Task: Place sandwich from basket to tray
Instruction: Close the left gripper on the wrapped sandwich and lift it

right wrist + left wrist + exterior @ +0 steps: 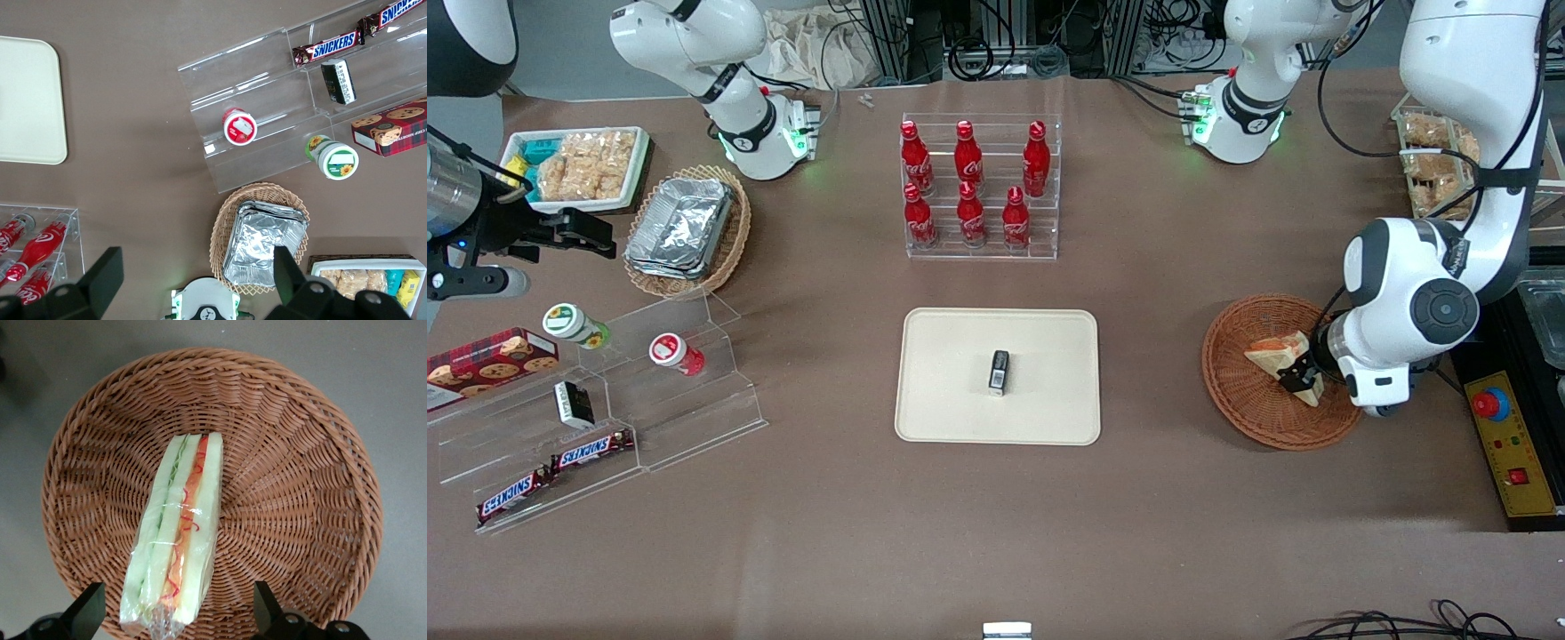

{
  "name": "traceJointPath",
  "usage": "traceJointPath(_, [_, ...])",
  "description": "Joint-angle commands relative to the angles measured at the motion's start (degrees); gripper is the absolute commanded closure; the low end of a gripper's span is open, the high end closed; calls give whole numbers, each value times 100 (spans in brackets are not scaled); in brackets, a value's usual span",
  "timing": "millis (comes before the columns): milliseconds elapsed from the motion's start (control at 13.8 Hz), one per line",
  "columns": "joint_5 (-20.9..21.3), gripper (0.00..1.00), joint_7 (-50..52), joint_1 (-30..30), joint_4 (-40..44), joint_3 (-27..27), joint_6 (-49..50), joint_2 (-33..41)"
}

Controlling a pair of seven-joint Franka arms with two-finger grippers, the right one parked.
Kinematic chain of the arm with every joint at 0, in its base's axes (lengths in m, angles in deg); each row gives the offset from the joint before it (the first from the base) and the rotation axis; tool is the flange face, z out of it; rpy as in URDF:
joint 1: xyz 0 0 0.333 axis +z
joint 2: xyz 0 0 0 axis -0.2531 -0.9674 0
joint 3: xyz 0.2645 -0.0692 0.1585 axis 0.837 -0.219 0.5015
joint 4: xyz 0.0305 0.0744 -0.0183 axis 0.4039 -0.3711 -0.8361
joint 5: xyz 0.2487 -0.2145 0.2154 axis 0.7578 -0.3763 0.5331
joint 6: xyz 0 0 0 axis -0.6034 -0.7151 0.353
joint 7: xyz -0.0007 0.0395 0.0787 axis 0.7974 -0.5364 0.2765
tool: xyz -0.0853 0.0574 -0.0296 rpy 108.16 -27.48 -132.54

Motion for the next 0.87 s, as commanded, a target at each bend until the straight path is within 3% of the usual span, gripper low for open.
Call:
traceJointPath(0, [58,0,224,48,-337,-10,-347,-23])
traceJointPath(290, [76,0,469,48,-382,-10,-645,-339])
traceJointPath(362, [85,24,487,48,-365,-1,-698,-392])
traceJointPath(435, [94,77,487,48,-347,-1,-699,-401])
traceJointPath(507, [120,100,479,48,-347,-1,-699,-401])
traceJointPath(797, [120,100,479,21,-233,17,-620,-340])
